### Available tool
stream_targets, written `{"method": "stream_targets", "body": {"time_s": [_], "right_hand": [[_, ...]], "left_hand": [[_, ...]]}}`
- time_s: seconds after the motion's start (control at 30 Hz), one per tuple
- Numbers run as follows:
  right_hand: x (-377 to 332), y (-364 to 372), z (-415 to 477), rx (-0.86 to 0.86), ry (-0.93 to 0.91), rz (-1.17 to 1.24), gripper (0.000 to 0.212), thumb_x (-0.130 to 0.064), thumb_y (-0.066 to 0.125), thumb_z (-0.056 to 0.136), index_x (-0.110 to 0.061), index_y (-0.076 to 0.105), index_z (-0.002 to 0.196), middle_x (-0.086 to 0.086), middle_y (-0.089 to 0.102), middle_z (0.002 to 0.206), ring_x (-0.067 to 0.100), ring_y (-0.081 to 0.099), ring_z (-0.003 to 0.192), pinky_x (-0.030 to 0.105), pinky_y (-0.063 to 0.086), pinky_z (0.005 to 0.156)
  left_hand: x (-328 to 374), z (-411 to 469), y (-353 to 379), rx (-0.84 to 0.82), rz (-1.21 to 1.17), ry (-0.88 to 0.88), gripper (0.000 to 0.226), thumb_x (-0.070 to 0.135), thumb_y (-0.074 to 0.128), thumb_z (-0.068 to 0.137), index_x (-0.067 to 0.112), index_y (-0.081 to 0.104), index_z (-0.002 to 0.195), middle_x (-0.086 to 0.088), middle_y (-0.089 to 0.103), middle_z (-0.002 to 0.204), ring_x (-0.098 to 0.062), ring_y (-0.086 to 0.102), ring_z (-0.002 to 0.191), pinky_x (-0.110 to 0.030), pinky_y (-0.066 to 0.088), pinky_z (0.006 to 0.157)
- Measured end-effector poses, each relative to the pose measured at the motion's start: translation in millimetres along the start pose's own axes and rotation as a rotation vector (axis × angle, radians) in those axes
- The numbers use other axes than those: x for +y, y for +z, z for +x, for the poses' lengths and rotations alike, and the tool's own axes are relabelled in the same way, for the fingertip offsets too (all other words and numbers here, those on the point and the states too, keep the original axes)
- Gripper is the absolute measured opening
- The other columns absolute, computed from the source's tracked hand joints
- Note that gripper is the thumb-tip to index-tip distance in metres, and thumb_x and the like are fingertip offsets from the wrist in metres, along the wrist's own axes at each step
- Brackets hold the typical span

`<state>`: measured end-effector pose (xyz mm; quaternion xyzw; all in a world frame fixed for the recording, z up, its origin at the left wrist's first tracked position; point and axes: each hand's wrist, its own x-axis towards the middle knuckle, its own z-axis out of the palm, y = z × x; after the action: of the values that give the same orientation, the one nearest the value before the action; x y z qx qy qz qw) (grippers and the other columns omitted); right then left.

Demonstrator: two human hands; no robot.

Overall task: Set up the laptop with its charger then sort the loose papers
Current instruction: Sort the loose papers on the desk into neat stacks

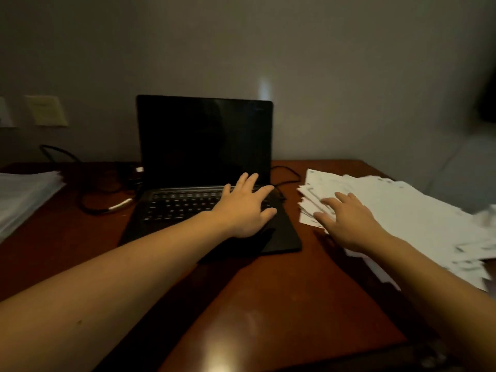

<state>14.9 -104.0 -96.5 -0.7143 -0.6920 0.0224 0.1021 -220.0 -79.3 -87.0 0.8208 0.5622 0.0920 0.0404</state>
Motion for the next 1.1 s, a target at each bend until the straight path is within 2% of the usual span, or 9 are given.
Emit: {"method": "stream_targets", "body": {"time_s": [0.2,0.3,0.4,0.53,0.67,0.8,0.87,0.93,1.1], "right_hand": [[102,-10,-28,0.163,0.072,0.129,0.038,-0.043,0.039,0.104,-0.026,0.066,0.125,-0.001,0.056,0.145,0.024,0.041,0.140,0.054,0.027,0.118],[127,-2,-37,0.132,0.127,0.145,0.042,-0.046,0.038,0.104,-0.028,0.062,0.133,-0.003,0.053,0.148,0.023,0.041,0.140,0.056,0.024,0.119],[132,9,-31,0.085,0.183,0.120,0.050,-0.053,0.029,0.105,-0.031,0.050,0.145,-0.005,0.041,0.157,0.022,0.032,0.147,0.058,0.014,0.122],[137,17,-22,0.062,0.226,0.062,0.058,-0.057,0.018,0.104,-0.034,0.035,0.153,-0.006,0.026,0.164,0.023,0.019,0.153,0.058,0.006,0.123],[139,17,-23,0.051,0.224,0.046,0.058,-0.057,0.016,0.104,-0.033,0.031,0.155,-0.006,0.022,0.166,0.023,0.015,0.154,0.057,0.004,0.124],[141,20,-20,0.054,0.222,0.045,0.059,-0.059,0.015,0.103,-0.034,0.029,0.155,-0.007,0.021,0.166,0.023,0.014,0.154,0.057,0.003,0.123],[141,20,-21,0.054,0.221,0.053,0.060,-0.059,0.014,0.103,-0.034,0.029,0.155,-0.007,0.020,0.166,0.023,0.013,0.154,0.056,0.002,0.124],[140,18,-22,0.049,0.213,0.068,0.058,-0.056,0.013,0.104,-0.034,0.029,0.155,-0.007,0.021,0.166,0.023,0.014,0.154,0.055,0.003,0.124],[137,12,-27,0.067,0.155,0.042,0.051,-0.046,0.015,0.107,-0.033,0.035,0.153,-0.005,0.031,0.162,0.020,0.025,0.150,0.047,0.016,0.123]], "left_hand": [[66,32,29,-0.033,-0.081,0.189,0.063,0.058,0.036,0.102,0.032,0.023,0.157,-0.001,0.003,0.168,-0.021,-0.007,0.154,-0.046,0.006,0.124],[94,46,43,-0.075,-0.079,0.249,0.062,0.058,0.034,0.103,0.028,0.027,0.157,-0.002,0.014,0.167,-0.022,-0.001,0.154,-0.045,0.008,0.123],[119,59,52,-0.119,-0.069,0.262,0.054,0.055,0.034,0.103,0.021,0.047,0.143,-0.006,0.043,0.150,-0.028,0.027,0.144,-0.047,0.026,0.116],[141,74,59,-0.091,-0.233,0.114,0.053,0.050,0.044,0.101,0.016,0.050,0.142,-0.007,0.053,0.143,-0.028,0.049,0.129,-0.047,0.042,0.107],[155,91,50,-0.065,-0.776,-0.172,0.062,0.036,0.060,0.097,0.015,0.040,0.152,-0.006,0.043,0.155,-0.028,0.044,0.138,-0.038,0.039,0.109],[158,109,41,-0.144,-1.406,-0.489,0.038,0.024,0.068,0.091,0.013,0.057,0.126,-0.012,0.065,0.125,-0.019,0.067,0.087,-0.029,0.053,0.063],[160,114,41,-0.194,-1.609,-0.540,0.026,0.016,0.066,0.093,0.012,0.054,0.115,-0.013,0.066,0.113,-0.023,0.070,0.086,-0.031,0.059,0.063],[163,118,43,-0.232,-1.672,-0.551,0.018,0.012,0.064,0.095,0.011,0.054,0.110,-0.014,0.064,0.106,-0.029,0.071,0.092,-0.039,0.062,0.072],[187,115,47,-0.336,-1.554,-0.520,0.005,0.008,0.058,0.099,0.009,0.056,0.103,-0.015,0.068,0.106,-0.032,0.071,0.093,-0.041,0.059,0.069]]}}
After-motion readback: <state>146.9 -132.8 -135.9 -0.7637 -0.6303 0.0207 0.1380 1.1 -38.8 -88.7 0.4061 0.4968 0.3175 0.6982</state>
